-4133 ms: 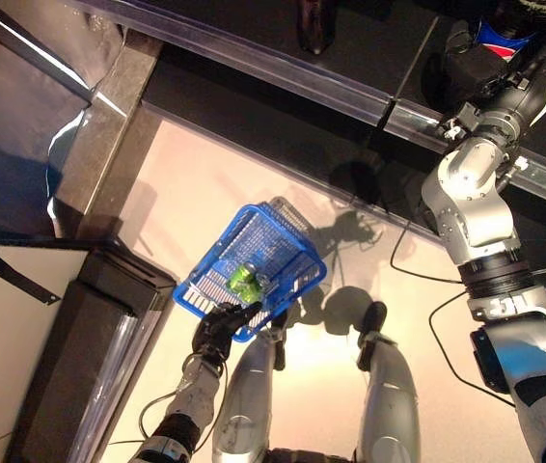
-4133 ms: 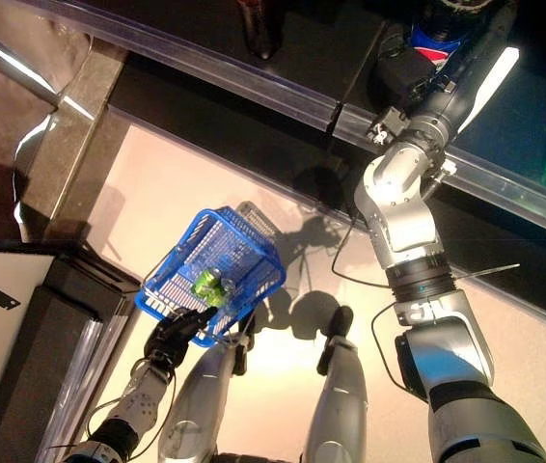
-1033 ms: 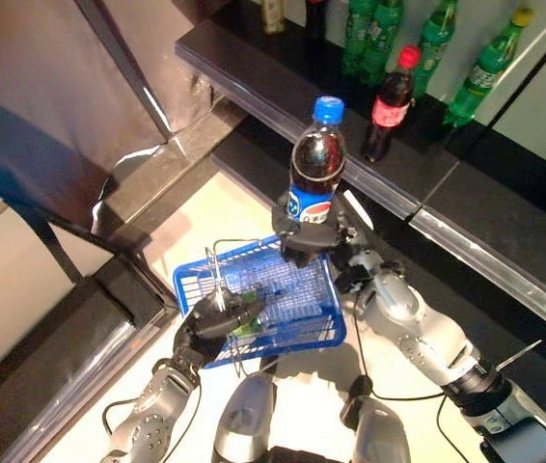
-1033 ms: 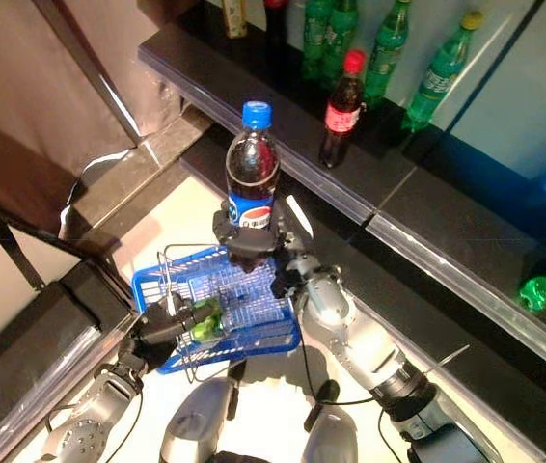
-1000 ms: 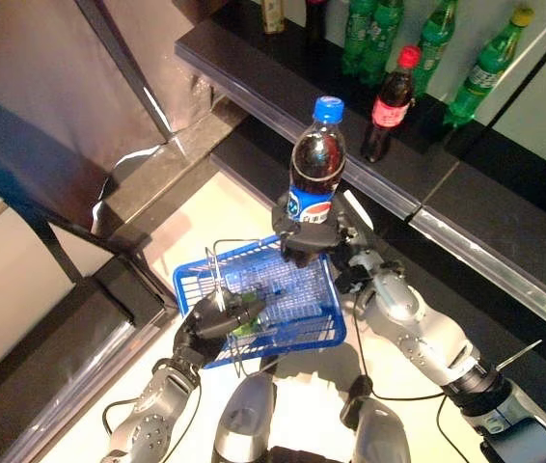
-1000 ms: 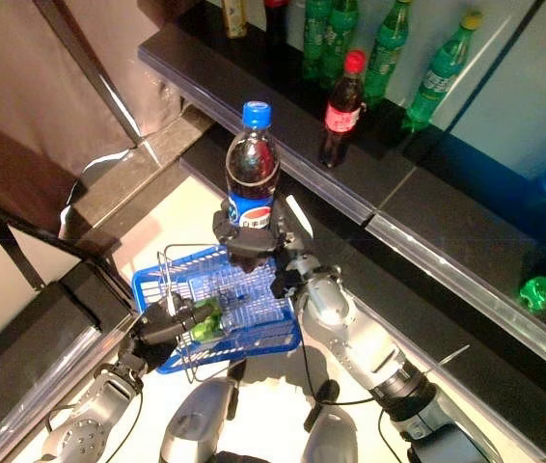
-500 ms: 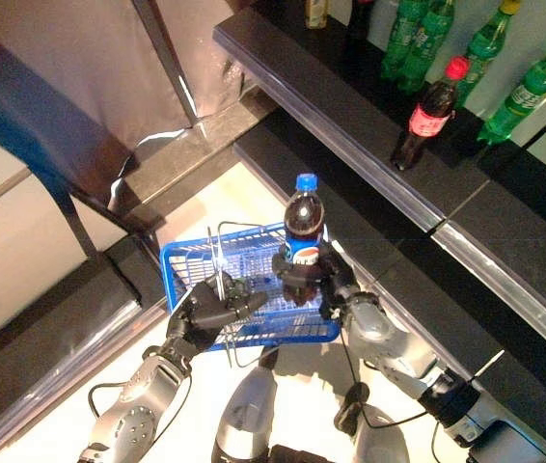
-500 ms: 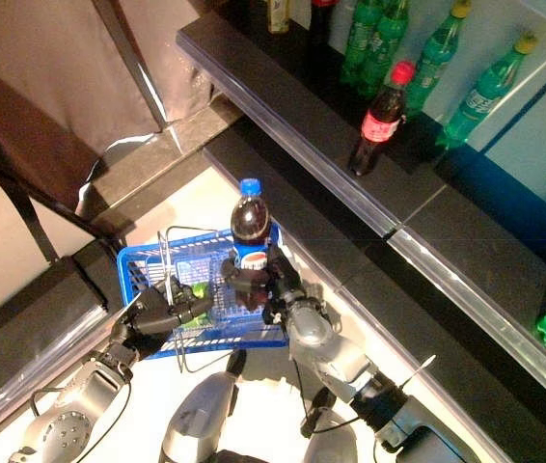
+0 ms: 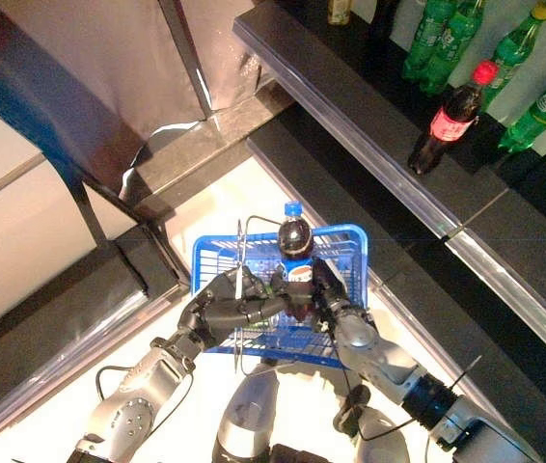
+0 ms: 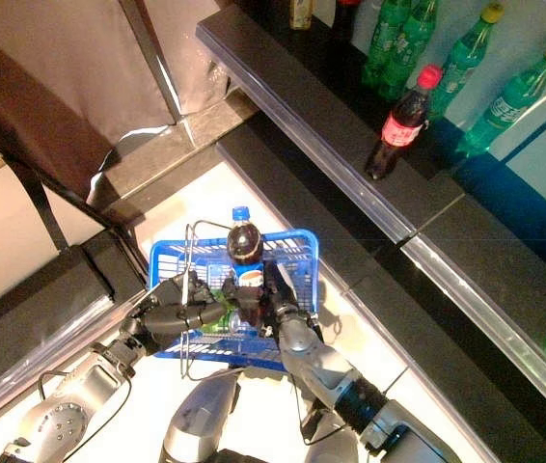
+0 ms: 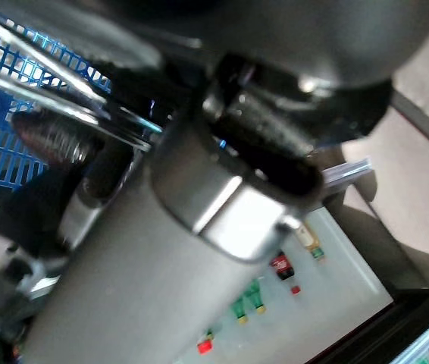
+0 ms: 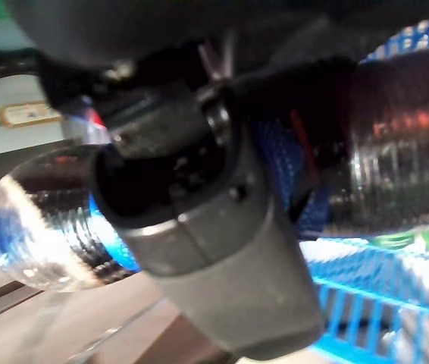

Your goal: Pick up the drink and place into the basket.

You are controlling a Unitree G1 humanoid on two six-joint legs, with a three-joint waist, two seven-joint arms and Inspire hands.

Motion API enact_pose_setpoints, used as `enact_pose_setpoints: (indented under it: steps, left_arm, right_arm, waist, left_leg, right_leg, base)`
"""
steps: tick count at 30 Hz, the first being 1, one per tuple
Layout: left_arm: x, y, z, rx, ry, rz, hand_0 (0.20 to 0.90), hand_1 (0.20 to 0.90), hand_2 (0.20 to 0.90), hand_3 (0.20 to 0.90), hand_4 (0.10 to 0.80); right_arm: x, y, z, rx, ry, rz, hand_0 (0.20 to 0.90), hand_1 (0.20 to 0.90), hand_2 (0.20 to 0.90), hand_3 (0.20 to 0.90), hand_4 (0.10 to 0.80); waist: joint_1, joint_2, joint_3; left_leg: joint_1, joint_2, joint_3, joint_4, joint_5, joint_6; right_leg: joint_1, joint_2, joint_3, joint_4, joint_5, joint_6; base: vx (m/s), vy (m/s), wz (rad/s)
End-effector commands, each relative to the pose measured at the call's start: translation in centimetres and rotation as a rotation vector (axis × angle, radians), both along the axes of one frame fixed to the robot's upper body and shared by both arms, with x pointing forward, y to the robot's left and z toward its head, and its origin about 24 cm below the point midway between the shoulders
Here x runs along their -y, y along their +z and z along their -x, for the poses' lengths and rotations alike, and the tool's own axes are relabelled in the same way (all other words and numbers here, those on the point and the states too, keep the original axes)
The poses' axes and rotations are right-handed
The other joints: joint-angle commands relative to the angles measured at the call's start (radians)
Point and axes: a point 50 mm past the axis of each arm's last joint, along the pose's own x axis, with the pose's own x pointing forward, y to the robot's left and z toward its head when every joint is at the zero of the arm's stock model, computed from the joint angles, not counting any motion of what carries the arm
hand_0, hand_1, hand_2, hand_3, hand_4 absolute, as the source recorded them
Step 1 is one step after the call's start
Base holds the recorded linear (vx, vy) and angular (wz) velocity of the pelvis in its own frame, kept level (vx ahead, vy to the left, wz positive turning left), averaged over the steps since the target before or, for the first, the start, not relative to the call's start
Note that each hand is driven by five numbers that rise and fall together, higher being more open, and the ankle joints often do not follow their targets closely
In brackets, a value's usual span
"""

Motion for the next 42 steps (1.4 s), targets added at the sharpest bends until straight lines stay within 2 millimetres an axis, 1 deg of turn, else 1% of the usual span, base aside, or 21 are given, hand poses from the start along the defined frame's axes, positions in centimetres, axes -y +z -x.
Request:
enact_pose_setpoints:
  steps: [1, 2, 3, 4, 5, 12, 13, 16, 17, 22, 23, 25, 26, 27, 28, 32, 33, 35, 38, 41, 42]
  left_arm:
    - [4.3, 11.2, 1.2, 0.599, -0.308, 0.283, 0.300, 0.300, 0.300, 0.200, 0.100]
    - [4.6, 11.1, 1.3, 0.600, -0.325, 0.286, 0.300, 0.300, 0.300, 0.200, 0.100]
    - [4.6, 11.1, 1.3, 0.600, -0.326, 0.286, 0.300, 0.300, 0.300, 0.200, 0.100]
    - [4.9, 11.1, 1.3, 0.597, -0.342, 0.288, 0.300, 0.300, 0.300, 0.200, 0.100]
    - [4.9, 11.0, 1.3, 0.595, -0.348, 0.290, 0.300, 0.300, 0.300, 0.200, 0.100]
    - [5.2, 10.8, 1.4, 0.579, -0.368, 0.300, 0.300, 0.300, 0.300, 0.200, 0.100]
    - [5.2, 10.8, 1.4, 0.577, -0.373, 0.305, 0.300, 0.300, 0.300, 0.200, 0.100]
    - [5.2, 10.8, 1.5, 0.581, -0.377, 0.307, 0.300, 0.300, 0.300, 0.200, 0.100]
    - [5.2, 10.9, 1.6, 0.583, -0.381, 0.307, 0.300, 0.300, 0.300, 0.200, 0.100]
    - [5.3, 10.9, 1.7, 0.587, -0.395, 0.303, 0.300, 0.300, 0.300, 0.200, 0.100]
    - [5.4, 10.9, 1.7, 0.586, -0.396, 0.303, 0.300, 0.300, 0.300, 0.200, 0.100]
    - [5.5, 10.9, 1.7, 0.583, -0.401, 0.303, 0.300, 0.300, 0.300, 0.200, 0.100]
    - [5.6, 11.0, 1.6, 0.580, -0.402, 0.303, 0.300, 0.300, 0.300, 0.200, 0.100]
    - [5.6, 11.0, 1.6, 0.579, -0.404, 0.303, 0.300, 0.300, 0.300, 0.200, 0.100]
    - [5.8, 11.0, 1.7, 0.576, -0.410, 0.303, 0.300, 0.300, 0.300, 0.200, 0.100]
    - [6.4, 11.0, 1.8, 0.566, -0.430, 0.299, 0.300, 0.300, 0.300, 0.200, 0.100]
    - [6.4, 11.0, 1.8, 0.566, -0.430, 0.299, 0.300, 0.300, 0.300, 0.200, 0.100]
    - [7.0, 10.9, 2.0, 0.549, -0.454, 0.297, 0.300, 0.300, 0.300, 0.200, 0.100]
    - [7.3, 10.9, 2.1, 0.540, -0.465, 0.295, 0.300, 0.300, 0.300, 0.200, 0.100]
    - [7.7, 10.8, 2.3, 0.519, -0.480, 0.289, 0.300, 0.300, 0.300, 0.200, 0.100]
    - [7.6, 10.7, 2.4, 0.512, -0.482, 0.287, 0.300, 0.300, 0.300, 0.200, 0.100]
  right_arm:
    - [-5.4, 3.1, 0.6, 0.168, 0.143, -0.139, 0.300, 0.300, 0.300, 0.200, 0.100]
    - [-5.5, 2.0, 0.8, 0.121, 0.132, -0.120, 0.300, 0.300, 0.300, 0.200, 0.100]
    - [-5.5, 1.9, 0.9, 0.119, 0.131, -0.117, 0.300, 0.300, 0.300, 0.200, 0.100]
    - [-5.4, 0.5, 1.1, 0.069, 0.113, -0.096, 0.300, 0.300, 0.300, 0.200, 0.100]
    - [-5.4, -0.2, 1.2, 0.039, 0.105, -0.092, 0.300, 0.300, 0.300, 0.200, 0.100]
    - [-4.7, -2.9, 1.8, -0.033, 0.129, 0.037, 0.300, 0.300, 0.300, 0.200, 0.100]
    - [-4.1, -3.8, 2.2, -0.057, 0.137, 0.083, 0.300, 0.300, 0.300, 0.200, 0.100]
    - [-3.3, -5.0, 2.6, -0.087, 0.143, 0.143, 0.300, 0.300, 0.300, 0.200, 0.100]
    - [-2.6, -5.9, 2.8, -0.109, 0.151, 0.190, 0.300, 0.300, 0.300, 0.200, 0.100]
    - [-0.5, -8.0, 3.4, -0.187, 0.157, 0.336, 0.300, 0.300, 0.300, 0.200, 0.100]
    - [-0.5, -8.1, 3.4, -0.190, 0.154, 0.344, 0.300, 0.300, 0.300, 0.200, 0.100]
    - [1.1, -9.2, 3.3, -0.230, 0.140, 0.476, 0.300, 0.300, 0.300, 0.200, 0.100]
    - [2.2, -9.7, 3.2, -0.259, 0.143, 0.591, 0.300, 0.300, 0.300, 0.200, 0.100]
    - [2.5, -9.9, 3.2, -0.269, 0.147, 0.632, 0.300, 0.300, 0.300, 0.200, 0.100]
    - [3.7, -10.2, 3.1, -0.296, 0.137, 0.752, 0.300, 0.300, 0.300, 0.200, 0.100]
    - [5.9, -10.8, 2.7, -0.403, 0.097, 0.905, 0.300, 0.300, 0.300, 0.200, 0.100]
    - [5.9, -10.8, 2.7, -0.403, 0.097, 0.905, 0.300, 0.300, 0.300, 0.200, 0.100]
    - [7.0, -10.9, 2.5, -0.482, 0.060, 0.963, 0.300, 0.300, 0.300, 0.200, 0.100]
    - [7.3, -11.0, 2.6, -0.513, 0.053, 0.978, 0.300, 0.300, 0.300, 0.200, 0.100]
    - [7.7, -11.5, 3.2, -0.584, 0.054, 0.983, 0.300, 0.300, 0.300, 0.200, 0.100]
    - [7.8, -11.8, 3.5, -0.597, 0.045, 0.969, 0.335, 0.335, 0.335, 0.241, 0.141]
  waist:
    - [0.002, -0.025, -0.168]
    - [0.008, -0.024, -0.169]
    - [0.008, -0.024, -0.169]
    - [0.014, -0.022, -0.170]
    - [0.017, -0.022, -0.171]
    - [0.026, -0.020, -0.173]
    - [0.026, -0.021, -0.173]
    - [0.026, -0.020, -0.173]
    - [0.027, -0.018, -0.172]
    - [0.030, -0.014, -0.171]
    - [0.030, -0.013, -0.171]
    - [0.034, -0.012, -0.170]
    - [0.036, -0.011, -0.171]
    - [0.037, -0.010, -0.170]
    - [0.041, -0.010, -0.169]
    - [0.058, -0.007, -0.165]
    - [0.058, -0.007, -0.164]
    - [0.076, -0.007, -0.164]
    - [0.083, -0.007, -0.166]
    - [0.096, -0.010, -0.172]
    - [0.098, -0.012, -0.175]
  left_leg:
    - [-0.115, -0.005, -0.021, 0.211, 0.004, -0.005]
    - [-0.119, -0.008, -0.025, 0.216, 0.005, -0.006]
    - [-0.120, -0.009, -0.025, 0.216, 0.005, -0.006]
    - [-0.123, -0.010, -0.029, 0.219, 0.008, -0.007]
    - [-0.123, -0.010, -0.030, 0.219, 0.008, -0.007]
    - [-0.136, -0.011, -0.031, 0.223, 0.017, -0.014]
    - [-0.137, -0.010, -0.029, 0.222, 0.016, -0.015]
    - [-0.143, -0.009, -0.027, 0.225, 0.016, -0.014]
    - [-0.147, -0.009, -0.027, 0.226, 0.019, -0.014]
    - [-0.153, -0.009, -0.026, 0.223, 0.024, -0.014]
    - [-0.153, -0.008, -0.026, 0.223, 0.025, -0.014]
    - [-0.156, -0.009, -0.023, 0.222, 0.026, -0.015]
    - [-0.157, -0.010, -0.023, 0.221, 0.026, -0.015]
    - [-0.157, -0.010, -0.023, 0.220, 0.026, -0.015]
    - [-0.158, -0.009, -0.024, 0.220, 0.025, -0.015]
    - [-0.162, -0.013, -0.028, 0.224, 0.029, -0.014]
    - [-0.161, -0.013, -0.029, 0.224, 0.029, -0.014]
    - [-0.160, -0.017, -0.035, 0.227, 0.030, -0.012]
    - [-0.159, -0.018, -0.038, 0.230, 0.031, -0.011]
    - [-0.153, -0.019, -0.041, 0.230, 0.027, -0.008]
    - [-0.151, -0.019, -0.040, 0.230, 0.024, -0.007]
  right_leg:
    - [0.108, 0.014, -0.009, -0.166, 0.091, -0.031]
    - [0.111, 0.014, -0.012, -0.166, 0.090, -0.031]
    - [0.111, 0.014, -0.013, -0.166, 0.090, -0.031]
    - [0.115, 0.012, -0.018, -0.166, 0.090, -0.032]
    - [0.117, 0.011, -0.021, -0.167, 0.090, -0.031]
    - [0.120, 0.009, -0.031, -0.169, 0.092, -0.027]
    - [0.118, 0.008, -0.031, -0.169, 0.092, -0.025]
    - [0.117, 0.008, -0.030, -0.169, 0.090, -0.025]
    - [0.116, 0.008, -0.030, -0.169, 0.091, -0.024]
    - [0.116, 0.010, -0.029, -0.172, 0.090, -0.022]
    - [0.116, 0.010, -0.030, -0.172, 0.090, -0.022]
    - [0.117, 0.009, -0.032, -0.172, 0.089, -0.021]
    - [0.118, 0.010, -0.033, -0.173, 0.090, -0.021]
    - [0.118, 0.010, -0.033, -0.173, 0.090, -0.021]
    - [0.120, 0.012, -0.034, -0.175, 0.091, -0.019]
    - [0.131, 0.013, -0.043, -0.178, 0.095, -0.019]
    - [0.131, 0.013, -0.043, -0.178, 0.095, -0.019]
    - [0.141, 0.013, -0.052, -0.178, 0.098, -0.019]
    - [0.147, 0.014, -0.056, -0.178, 0.100, -0.018]
    - [0.161, 0.014, -0.062, -0.180, 0.103, -0.014]
    - [0.164, 0.014, -0.063, -0.180, 0.104, -0.012]
  base:
    - [0.041, -0.004, 0.03]
    - [0.000, 0.000, 0.00]
    - [0.052, -0.010, 0.03]
    - [0.048, -0.006, 0.04]
    - [0.051, -0.005, 0.05]
    - [0.028, 0.000, 0.05]
    - [0.000, 0.000, 0.00]
    - [0.000, 0.000, 0.00]
    - [0.000, 0.000, 0.00]
    - [0.000, -0.003, -0.01]
    - [0.000, 0.000, 0.00]
    - [0.000, 0.000, 0.00]
    - [0.000, 0.000, 0.00]
    - [0.000, 0.000, 0.00]
    - [0.000, 0.000, 0.00]
    - [0.007, -0.021, 0.09]
    - [0.028, -0.036, 0.14]
    - [0.041, -0.039, 0.05]
    - [0.051, -0.020, 0.04]
    - [0.080, -0.019, 0.11]
    - [0.062, -0.013, 0.14]
